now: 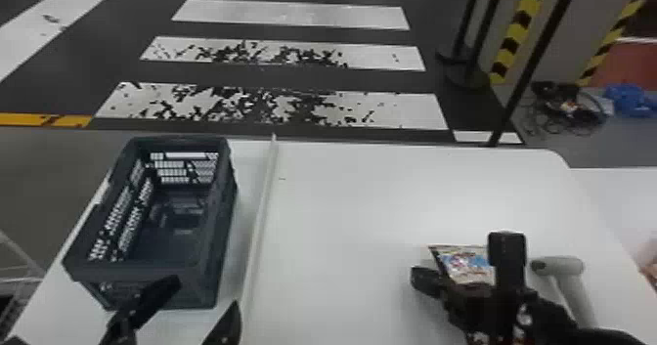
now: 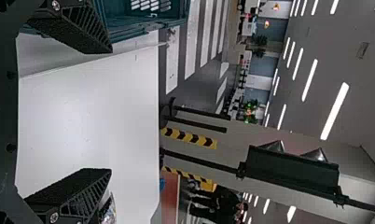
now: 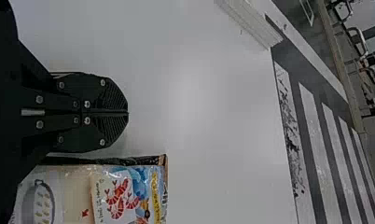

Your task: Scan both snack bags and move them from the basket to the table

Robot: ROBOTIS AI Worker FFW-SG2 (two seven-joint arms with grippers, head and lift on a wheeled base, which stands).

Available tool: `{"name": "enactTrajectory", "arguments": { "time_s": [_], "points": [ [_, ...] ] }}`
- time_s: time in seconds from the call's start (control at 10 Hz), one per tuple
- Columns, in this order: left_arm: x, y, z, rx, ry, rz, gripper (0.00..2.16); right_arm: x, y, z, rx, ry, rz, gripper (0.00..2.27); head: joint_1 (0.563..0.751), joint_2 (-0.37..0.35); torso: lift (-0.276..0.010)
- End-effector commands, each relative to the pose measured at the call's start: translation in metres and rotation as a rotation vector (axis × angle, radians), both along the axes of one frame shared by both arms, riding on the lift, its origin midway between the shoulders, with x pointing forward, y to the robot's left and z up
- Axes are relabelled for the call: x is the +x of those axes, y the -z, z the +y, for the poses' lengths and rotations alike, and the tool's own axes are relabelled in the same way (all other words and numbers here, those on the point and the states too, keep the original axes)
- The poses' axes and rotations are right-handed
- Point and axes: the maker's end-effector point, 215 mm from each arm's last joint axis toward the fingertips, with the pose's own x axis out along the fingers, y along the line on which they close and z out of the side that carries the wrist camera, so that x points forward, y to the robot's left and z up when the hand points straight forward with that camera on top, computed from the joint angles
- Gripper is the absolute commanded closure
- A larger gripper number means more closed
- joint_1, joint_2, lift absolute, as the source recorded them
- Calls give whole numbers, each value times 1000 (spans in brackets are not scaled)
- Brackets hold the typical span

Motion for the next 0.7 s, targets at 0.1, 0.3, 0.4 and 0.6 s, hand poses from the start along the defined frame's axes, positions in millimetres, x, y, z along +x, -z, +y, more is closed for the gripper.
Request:
{"name": "enactTrajectory", "arguments": {
  "time_s": [0.1,0.3,0.4,0.6],
  "points": [
    [2,-1,-2,-1,2,-5,87,0,-38,-2,72,23,-19,2250,695,-35,-98],
    [3,0,-2,-2,3,-5,87,14,-64,-24,90,68,-37,2250,695,-43,-98],
    [4,0,-2,-2,3,-5,87,24,-74,-40,84,96,-60,2250,695,-58,-98],
    [4,2,-3,-4,11,-5,87,25,-75,-73,72,150,-74,2250,695,-104,-98]
  ]
}}
